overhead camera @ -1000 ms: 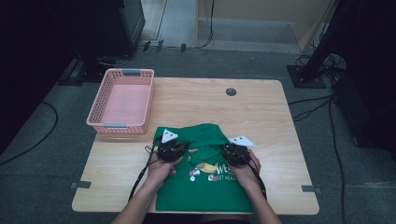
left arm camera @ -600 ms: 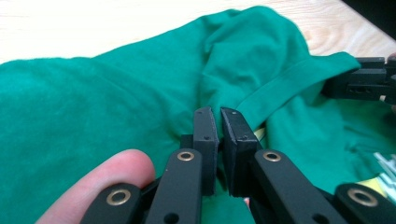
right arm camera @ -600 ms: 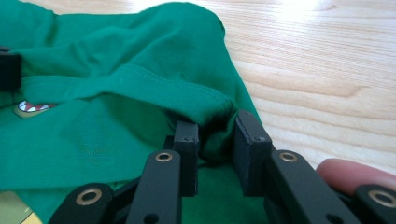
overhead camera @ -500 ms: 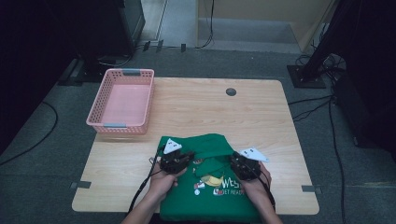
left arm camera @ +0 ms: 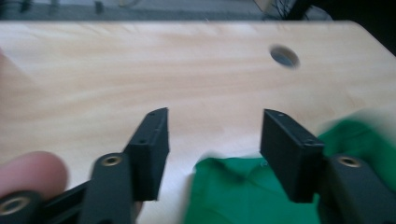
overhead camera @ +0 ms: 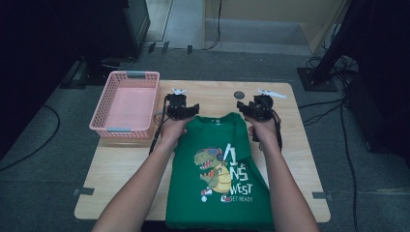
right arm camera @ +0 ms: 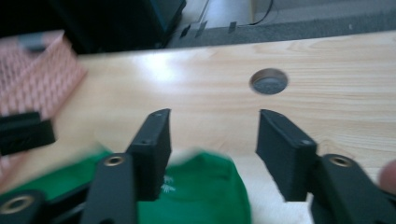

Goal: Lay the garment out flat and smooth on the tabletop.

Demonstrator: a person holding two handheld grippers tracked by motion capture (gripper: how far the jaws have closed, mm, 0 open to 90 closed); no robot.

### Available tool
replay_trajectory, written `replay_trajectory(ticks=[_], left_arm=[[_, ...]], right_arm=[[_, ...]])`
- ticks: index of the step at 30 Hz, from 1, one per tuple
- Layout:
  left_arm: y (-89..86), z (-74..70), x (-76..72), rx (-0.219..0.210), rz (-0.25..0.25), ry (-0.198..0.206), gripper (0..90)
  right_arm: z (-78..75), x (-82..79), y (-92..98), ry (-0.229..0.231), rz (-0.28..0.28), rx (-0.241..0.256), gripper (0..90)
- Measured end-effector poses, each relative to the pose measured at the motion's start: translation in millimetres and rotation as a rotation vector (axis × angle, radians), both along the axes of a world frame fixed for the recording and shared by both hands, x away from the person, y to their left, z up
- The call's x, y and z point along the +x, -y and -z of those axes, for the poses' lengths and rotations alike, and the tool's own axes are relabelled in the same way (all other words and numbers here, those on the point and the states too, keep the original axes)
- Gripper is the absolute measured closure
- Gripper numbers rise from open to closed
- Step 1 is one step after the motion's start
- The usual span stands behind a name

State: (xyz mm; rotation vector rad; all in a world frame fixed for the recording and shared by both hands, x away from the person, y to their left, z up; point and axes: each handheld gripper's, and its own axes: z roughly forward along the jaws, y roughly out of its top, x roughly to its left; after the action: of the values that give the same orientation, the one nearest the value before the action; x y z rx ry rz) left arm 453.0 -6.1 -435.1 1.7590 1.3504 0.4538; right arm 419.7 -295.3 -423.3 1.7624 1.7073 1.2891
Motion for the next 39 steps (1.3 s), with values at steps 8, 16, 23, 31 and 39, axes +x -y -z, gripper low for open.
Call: replay_trajectory(ticks=[8,16,23,31,39], left_arm=[[-10.5,8.5,-10.6,-0.02,0.04,0.014,38.3],[-15.8,27.1,-19.9,-0.02,0.055,-0.023,38.3],[-6.7,48.9,-31.1,0.007,0.097,-0.046,38.3],[0.3,73.2,-31.7,0.013,0.095,-0.087,38.4],[-0.2,81.4,-31.8,0.035,0.105,-0.075,38.6]], right_arm=[[7.7,-17.9,7.9,0.021,-0.037,-0.041,38.6],[38.0,-37.8,9.3,-0.07,-0.049,-0.153,45.6],[59.1,-51.2,30.8,-0.145,-0.054,-0.104,62.2],[68.9,-48.9,41.2,-0.182,-0.067,-0.008,68.7],[79.1,-41.9,49.6,-0.261,-0.077,0.096,79.9]])
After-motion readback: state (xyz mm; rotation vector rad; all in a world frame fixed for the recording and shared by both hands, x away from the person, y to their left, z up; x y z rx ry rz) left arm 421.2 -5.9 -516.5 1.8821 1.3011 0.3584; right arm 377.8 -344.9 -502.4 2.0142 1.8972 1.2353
